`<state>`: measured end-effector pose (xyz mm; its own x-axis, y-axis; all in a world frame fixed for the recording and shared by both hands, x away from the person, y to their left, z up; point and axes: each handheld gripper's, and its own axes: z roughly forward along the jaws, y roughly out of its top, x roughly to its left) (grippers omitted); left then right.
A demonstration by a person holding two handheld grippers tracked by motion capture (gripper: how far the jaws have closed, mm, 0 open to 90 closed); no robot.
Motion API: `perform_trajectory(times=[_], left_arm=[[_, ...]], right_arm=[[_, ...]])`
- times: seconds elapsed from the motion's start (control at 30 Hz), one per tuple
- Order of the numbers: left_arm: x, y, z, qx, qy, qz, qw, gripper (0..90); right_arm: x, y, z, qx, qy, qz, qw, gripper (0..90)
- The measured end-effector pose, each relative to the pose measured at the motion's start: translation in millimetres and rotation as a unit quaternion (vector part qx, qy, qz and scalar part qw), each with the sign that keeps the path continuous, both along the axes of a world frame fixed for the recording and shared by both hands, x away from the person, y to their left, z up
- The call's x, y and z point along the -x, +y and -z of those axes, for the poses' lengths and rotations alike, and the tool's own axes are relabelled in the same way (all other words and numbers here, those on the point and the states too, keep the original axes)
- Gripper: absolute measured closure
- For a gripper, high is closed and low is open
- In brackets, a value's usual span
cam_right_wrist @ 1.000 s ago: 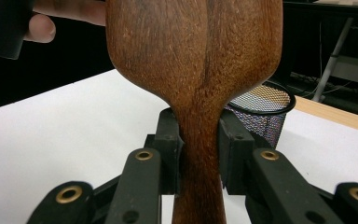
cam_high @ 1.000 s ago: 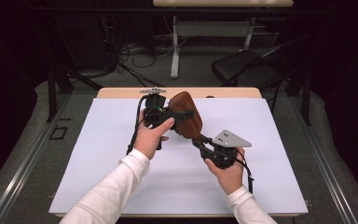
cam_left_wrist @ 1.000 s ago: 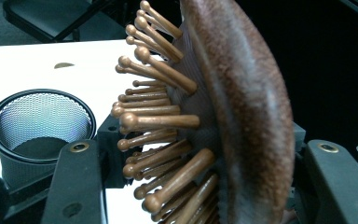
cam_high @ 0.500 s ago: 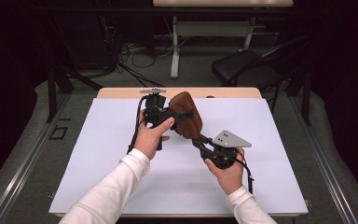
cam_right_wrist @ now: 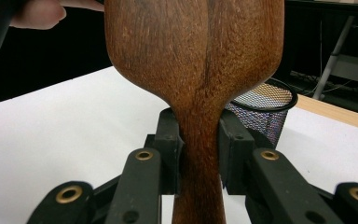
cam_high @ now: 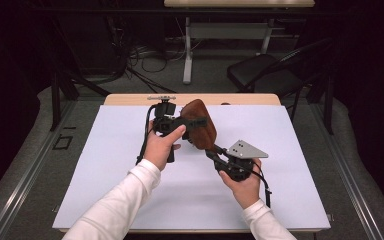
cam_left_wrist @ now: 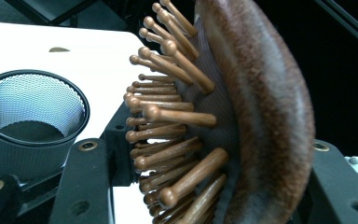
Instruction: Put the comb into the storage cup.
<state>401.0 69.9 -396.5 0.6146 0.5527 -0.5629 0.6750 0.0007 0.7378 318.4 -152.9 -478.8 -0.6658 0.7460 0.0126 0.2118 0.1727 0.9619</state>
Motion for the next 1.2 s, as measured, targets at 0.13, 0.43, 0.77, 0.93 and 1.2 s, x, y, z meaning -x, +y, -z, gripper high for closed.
perform_trajectory(times=[0.13, 0.43, 0.77, 0.93, 1.2], left_arm=[[-0.2, 0.8, 0.5, 0.001, 0.007, 0.001, 1.0, 45.3], [-1.9, 4.1, 0.9, 0.001, 0.021, 0.01, 0.9997, 45.9], [-3.1, 7.6, 0.8, -0.002, 0.044, 0.013, 0.999, 46.4], [-3.8, 8.9, 1.0, -0.004, 0.055, 0.012, 0.9984, 46.6], [-4.3, 10.0, 0.3, -0.01, 0.081, 0.005, 0.9967, 47.3]], right_arm=[[0.1, 0.4, 0.7, 0.002, 0.0, -0.001, 1.0, 72.8], [0.5, 2.1, 1.8, 0.007, -0.002, -0.003, 1.0, 72.8], [0.8, 3.4, 2.5, 0.018, -0.004, -0.006, 0.9998, 72.8], [0.2, 3.9, 3.2, 0.022, -0.006, -0.009, 0.9997, 72.8], [-0.1, 5.3, 4.8, 0.024, -0.002, -0.013, 0.9996, 72.8]])
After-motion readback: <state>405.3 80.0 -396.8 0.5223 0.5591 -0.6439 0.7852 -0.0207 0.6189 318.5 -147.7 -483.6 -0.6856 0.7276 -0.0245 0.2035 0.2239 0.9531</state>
